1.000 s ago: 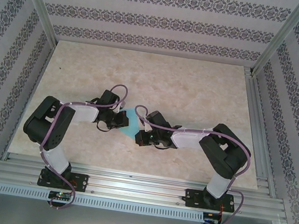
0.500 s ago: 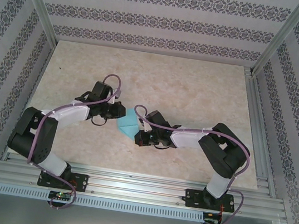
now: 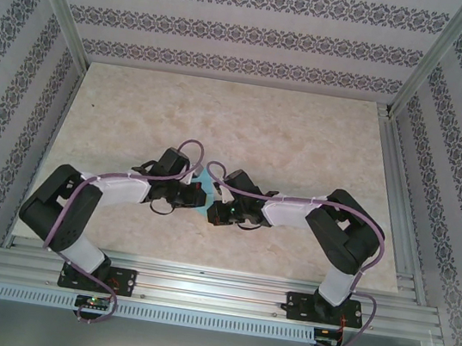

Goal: Fold a paper plane with a square sheet of paper (fold left side to right side)
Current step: Third fold the triangle at the center of the table.

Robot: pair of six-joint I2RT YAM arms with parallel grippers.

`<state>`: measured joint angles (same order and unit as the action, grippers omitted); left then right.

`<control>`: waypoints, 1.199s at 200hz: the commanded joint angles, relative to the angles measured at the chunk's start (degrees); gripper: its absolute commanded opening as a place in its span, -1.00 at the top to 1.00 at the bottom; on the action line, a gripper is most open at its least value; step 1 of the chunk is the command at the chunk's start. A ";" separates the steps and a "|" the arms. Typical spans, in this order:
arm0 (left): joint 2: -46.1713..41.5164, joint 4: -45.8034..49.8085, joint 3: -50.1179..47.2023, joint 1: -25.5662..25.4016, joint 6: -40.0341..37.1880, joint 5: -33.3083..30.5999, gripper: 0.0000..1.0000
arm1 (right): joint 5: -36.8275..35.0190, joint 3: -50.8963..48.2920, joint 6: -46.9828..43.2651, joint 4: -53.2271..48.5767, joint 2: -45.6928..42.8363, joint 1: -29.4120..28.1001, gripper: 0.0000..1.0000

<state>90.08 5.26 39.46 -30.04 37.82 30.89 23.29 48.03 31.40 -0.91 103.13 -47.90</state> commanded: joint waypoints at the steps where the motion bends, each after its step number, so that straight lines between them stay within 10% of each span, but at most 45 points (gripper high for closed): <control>1: 2.15 -3.20 0.36 -0.98 1.35 -1.67 0.94 | -1.10 -1.62 -1.43 -8.93 3.63 -0.79 1.00; 115: 1.55 7.06 -0.37 -0.59 -1.48 -14.99 0.95 | -1.93 -1.45 -1.69 -10.66 4.18 -0.70 1.00; 240: -0.62 8.50 -4.07 8.65 -6.25 -15.78 0.88 | -0.88 -0.39 -3.10 -13.80 5.06 -0.53 1.00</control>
<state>88.68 11.27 37.54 -25.26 34.11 20.60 24.36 50.15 29.87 -3.05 104.44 -47.90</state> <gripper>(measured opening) 0.063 0.046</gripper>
